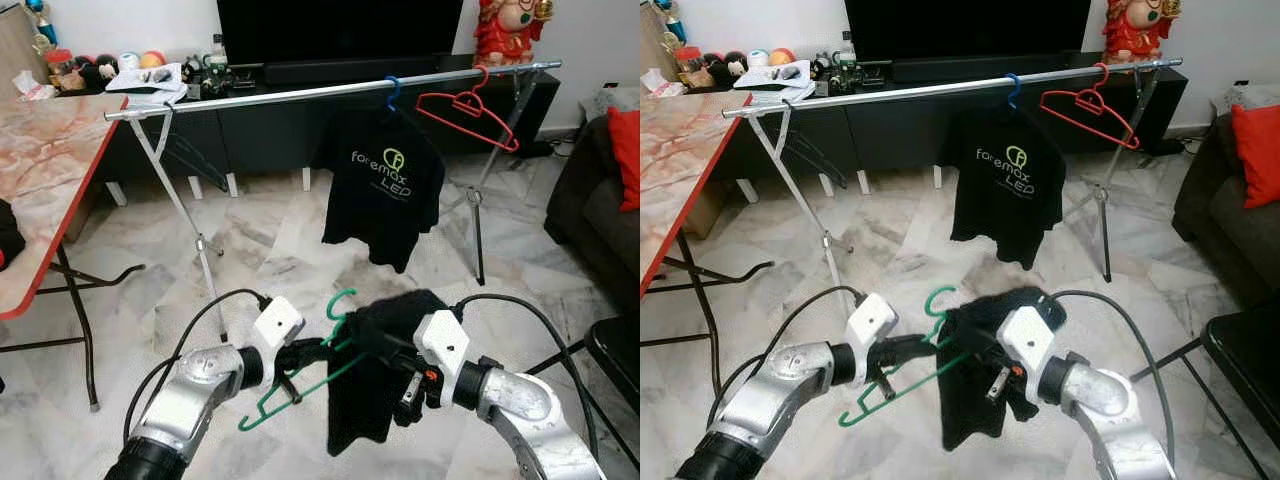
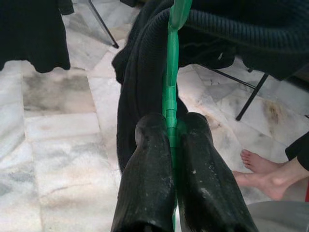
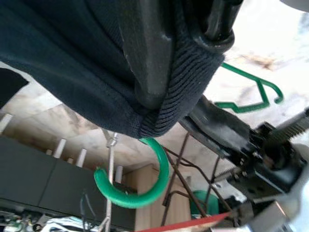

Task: Hang hanger

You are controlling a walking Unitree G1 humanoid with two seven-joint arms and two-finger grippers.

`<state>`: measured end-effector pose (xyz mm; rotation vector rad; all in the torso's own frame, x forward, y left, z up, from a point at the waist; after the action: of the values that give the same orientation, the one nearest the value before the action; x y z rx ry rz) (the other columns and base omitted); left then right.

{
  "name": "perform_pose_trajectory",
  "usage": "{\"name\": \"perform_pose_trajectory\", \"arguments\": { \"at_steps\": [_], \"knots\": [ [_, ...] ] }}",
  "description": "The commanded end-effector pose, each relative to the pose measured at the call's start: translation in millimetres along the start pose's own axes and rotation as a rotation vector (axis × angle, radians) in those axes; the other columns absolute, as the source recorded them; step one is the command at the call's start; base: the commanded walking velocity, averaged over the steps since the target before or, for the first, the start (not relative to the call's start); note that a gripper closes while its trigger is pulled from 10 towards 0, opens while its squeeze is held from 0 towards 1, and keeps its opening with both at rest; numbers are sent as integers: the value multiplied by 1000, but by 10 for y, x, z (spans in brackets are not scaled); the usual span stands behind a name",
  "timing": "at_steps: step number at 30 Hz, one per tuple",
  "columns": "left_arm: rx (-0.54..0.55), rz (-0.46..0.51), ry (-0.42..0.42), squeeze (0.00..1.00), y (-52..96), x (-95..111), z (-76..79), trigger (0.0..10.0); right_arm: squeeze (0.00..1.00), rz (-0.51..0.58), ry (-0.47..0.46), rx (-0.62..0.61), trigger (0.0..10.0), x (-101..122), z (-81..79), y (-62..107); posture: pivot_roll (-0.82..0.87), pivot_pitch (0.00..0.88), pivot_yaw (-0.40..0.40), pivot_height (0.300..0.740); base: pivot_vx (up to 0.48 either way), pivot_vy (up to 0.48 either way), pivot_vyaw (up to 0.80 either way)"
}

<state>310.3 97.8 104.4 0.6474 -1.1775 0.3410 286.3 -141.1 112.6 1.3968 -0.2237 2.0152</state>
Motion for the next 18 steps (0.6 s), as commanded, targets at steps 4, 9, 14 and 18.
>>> {"name": "perform_pose_trajectory", "arguments": {
  "at_steps": [4, 9, 14, 18],
  "knots": [
    [24, 57, -8, 0, 1, 102, -34, 10000, 0, -300, 117, -339, 10000, -346, 450, 42, -50, 86, 33, 740, 0, 0, 0],
    [19, 53, -9, 0, 10, 85, -27, 10000, 0, -345, 146, -396, 10000, -357, 520, 74, -46, 86, 31, 740, 0, 0, 0],
    [23, 53, -8, 0, 19, 78, -36, 10000, 0, -360, 147, -420, 10000, -358, 540, 83, -46, 87, 31, 740, 0, 0, 0],
    [16, 51, -4, 0, 15, 73, -25, 10000, 0, -321, 145, -379, 10000, -320, 478, 31, -48, 87, 32, 740, 0, 0, 0]
  ]
}}
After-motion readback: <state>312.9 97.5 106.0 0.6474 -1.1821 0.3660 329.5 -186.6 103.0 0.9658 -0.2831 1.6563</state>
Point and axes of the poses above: a point about 5 cm out from each wrist's last joint towards the gripper, its own y axis pointing back from the gripper into the wrist, its own x axis along the axis of the wrist's last joint, z = x × y, the point moved 1 cm from there along -y, pointing out of the wrist towards the gripper, and after that the axes turned 14 degrees about y, right-handed, at the moved point
